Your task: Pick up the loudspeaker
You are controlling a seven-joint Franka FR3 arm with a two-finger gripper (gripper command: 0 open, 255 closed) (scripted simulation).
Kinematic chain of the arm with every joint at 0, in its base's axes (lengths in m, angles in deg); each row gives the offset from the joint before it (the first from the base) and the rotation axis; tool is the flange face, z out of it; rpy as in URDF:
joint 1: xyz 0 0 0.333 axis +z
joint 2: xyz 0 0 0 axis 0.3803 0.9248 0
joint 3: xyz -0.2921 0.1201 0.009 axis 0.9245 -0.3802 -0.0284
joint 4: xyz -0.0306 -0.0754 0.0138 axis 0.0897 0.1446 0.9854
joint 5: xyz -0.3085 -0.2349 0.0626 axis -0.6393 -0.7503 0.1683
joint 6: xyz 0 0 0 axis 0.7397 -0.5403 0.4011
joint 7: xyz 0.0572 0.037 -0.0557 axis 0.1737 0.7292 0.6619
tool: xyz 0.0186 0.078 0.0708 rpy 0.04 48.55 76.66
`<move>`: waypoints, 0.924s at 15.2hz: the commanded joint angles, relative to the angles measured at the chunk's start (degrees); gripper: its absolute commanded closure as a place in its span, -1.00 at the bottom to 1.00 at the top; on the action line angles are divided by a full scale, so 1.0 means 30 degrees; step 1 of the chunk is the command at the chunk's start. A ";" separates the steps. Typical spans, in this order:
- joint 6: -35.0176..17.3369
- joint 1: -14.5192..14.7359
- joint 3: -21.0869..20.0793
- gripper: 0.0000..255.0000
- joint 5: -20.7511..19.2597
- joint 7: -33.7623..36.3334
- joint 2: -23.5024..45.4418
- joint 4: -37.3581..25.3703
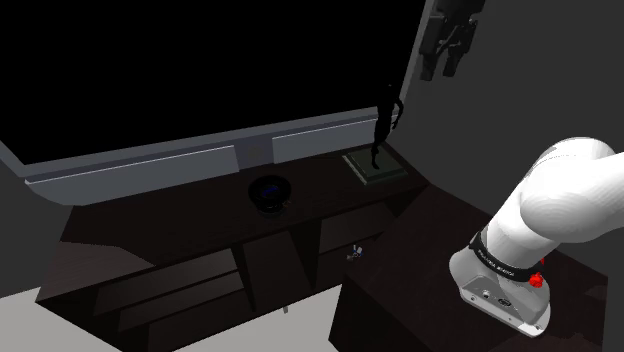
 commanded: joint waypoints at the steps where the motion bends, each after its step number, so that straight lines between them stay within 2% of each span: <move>1: 0.0000 0.0000 0.0000 -1.00 0.0000 0.0000 0.0000 0.0000; 8: -0.5192 0.0169 -0.0989 -1.00 0.2055 0.1741 0.1068 0.3192; 14: -1.0010 0.0636 -0.1892 -1.00 0.3979 0.2806 0.3323 0.4821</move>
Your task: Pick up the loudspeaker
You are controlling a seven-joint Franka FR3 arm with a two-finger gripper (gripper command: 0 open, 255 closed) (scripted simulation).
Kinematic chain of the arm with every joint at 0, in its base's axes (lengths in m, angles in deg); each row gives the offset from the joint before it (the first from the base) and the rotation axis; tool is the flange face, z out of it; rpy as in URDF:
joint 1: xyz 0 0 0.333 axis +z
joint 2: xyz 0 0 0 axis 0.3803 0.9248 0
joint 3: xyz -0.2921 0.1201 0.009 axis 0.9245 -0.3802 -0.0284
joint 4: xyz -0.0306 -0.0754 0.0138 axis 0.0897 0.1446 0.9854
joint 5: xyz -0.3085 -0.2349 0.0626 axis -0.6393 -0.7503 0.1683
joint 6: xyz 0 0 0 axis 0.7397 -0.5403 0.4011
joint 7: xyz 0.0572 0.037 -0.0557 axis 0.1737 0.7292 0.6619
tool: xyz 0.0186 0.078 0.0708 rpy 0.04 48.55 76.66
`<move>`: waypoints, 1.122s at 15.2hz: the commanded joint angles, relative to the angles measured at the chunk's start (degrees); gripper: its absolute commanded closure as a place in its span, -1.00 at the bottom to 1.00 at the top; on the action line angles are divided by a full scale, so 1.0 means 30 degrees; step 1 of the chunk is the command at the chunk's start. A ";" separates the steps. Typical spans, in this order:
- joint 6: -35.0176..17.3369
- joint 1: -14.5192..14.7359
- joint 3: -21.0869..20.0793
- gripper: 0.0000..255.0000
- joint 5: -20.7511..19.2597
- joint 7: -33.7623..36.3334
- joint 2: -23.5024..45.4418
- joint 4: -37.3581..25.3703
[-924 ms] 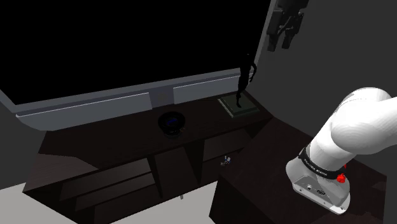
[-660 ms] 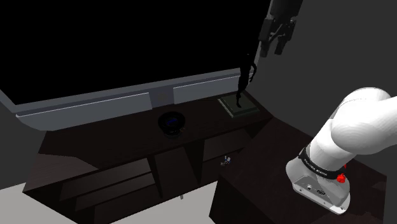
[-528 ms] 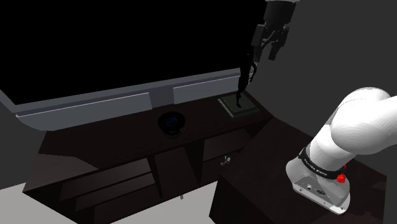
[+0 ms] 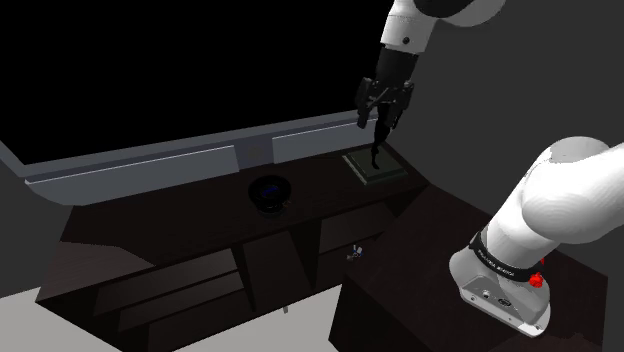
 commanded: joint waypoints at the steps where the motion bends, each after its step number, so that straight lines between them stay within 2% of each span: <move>1: -0.1852 0.0205 -0.0320 -1.00 0.0719 0.0288 0.0919 0.0544; 9: -0.8265 0.1256 -0.1293 -1.00 0.3749 0.0746 0.5979 0.0514; 17: -1.3434 0.2371 -0.1926 -1.00 0.7504 -0.0077 1.2094 -0.1862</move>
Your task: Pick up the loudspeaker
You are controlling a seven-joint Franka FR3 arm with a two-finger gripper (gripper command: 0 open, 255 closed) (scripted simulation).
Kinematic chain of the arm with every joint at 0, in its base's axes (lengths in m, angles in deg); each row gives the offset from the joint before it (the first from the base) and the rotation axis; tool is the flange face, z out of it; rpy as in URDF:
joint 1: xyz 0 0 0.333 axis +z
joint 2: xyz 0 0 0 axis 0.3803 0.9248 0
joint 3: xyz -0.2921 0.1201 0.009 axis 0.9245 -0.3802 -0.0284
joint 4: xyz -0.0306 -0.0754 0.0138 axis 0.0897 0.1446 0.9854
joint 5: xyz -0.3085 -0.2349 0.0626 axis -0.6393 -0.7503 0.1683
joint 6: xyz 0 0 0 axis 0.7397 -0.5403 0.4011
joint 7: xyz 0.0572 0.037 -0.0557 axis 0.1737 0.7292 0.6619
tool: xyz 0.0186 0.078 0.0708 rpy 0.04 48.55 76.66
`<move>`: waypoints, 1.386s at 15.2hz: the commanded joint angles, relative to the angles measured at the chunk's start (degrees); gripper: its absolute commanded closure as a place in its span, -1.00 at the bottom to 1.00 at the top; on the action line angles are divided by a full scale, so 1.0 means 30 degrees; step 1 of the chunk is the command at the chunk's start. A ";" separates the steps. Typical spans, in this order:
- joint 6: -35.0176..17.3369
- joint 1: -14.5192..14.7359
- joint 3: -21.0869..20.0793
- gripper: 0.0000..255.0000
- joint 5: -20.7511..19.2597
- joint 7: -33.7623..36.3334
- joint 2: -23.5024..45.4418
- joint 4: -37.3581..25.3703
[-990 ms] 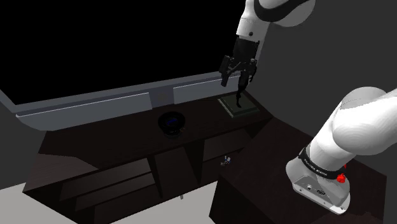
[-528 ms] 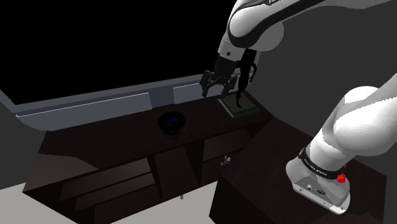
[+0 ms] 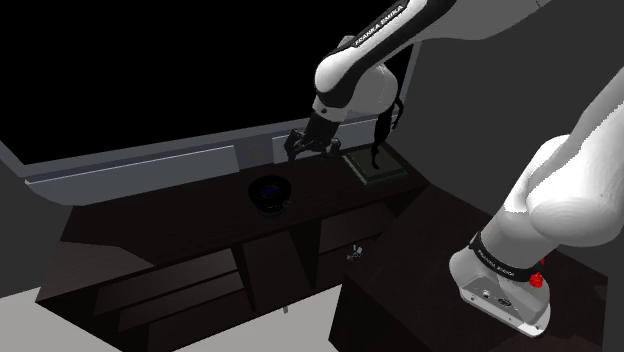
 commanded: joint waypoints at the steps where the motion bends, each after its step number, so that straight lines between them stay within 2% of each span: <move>1: -0.1090 0.0193 -0.0164 -1.00 0.1024 -0.0336 0.1505 -0.0806; 4: -0.2288 0.0363 -0.0438 -1.00 0.2318 -0.0829 0.3538 -0.2135; 13: -0.3695 0.0125 -0.0990 -1.00 0.4121 -0.2815 0.5366 -0.2388; 14: -0.3699 0.0129 -0.0991 1.00 0.4120 -0.2810 0.5381 -0.2402; 21: -0.3708 0.0126 -0.0998 1.00 0.4136 -0.2826 0.5383 -0.2394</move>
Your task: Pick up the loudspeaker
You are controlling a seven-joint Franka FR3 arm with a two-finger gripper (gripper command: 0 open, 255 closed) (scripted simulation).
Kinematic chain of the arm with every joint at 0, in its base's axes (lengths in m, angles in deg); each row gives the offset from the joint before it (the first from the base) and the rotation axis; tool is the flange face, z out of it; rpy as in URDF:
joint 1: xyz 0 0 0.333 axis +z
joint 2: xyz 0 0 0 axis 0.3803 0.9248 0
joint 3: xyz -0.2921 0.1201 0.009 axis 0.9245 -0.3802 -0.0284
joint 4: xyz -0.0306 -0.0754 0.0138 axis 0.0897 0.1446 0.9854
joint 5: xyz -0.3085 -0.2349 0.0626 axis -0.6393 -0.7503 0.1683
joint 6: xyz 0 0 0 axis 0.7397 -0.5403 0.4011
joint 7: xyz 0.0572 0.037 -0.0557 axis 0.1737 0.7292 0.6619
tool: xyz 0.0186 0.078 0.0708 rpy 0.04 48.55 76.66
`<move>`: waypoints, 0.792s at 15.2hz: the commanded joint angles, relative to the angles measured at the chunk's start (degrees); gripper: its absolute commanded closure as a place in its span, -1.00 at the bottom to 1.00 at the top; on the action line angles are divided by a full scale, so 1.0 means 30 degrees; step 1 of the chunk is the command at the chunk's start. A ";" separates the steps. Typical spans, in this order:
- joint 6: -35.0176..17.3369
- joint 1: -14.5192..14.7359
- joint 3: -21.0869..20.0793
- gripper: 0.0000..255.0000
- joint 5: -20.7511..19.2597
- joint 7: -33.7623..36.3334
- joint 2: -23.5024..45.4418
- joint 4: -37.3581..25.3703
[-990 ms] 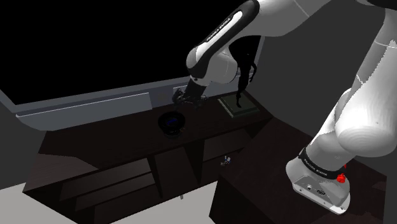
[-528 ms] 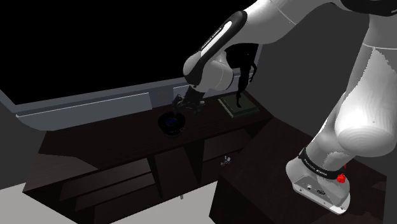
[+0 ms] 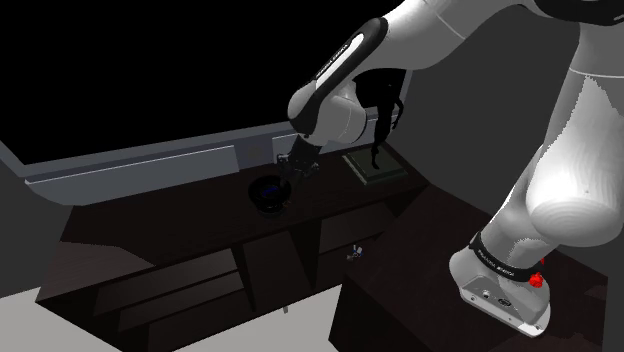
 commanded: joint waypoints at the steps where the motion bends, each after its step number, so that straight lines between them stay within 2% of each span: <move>1: -0.0012 0.0009 -0.0011 1.00 0.0006 -0.0001 0.0039 -0.0005; 12: 0.1888 0.0308 0.0716 1.00 -0.2347 0.2577 -0.2354 0.0269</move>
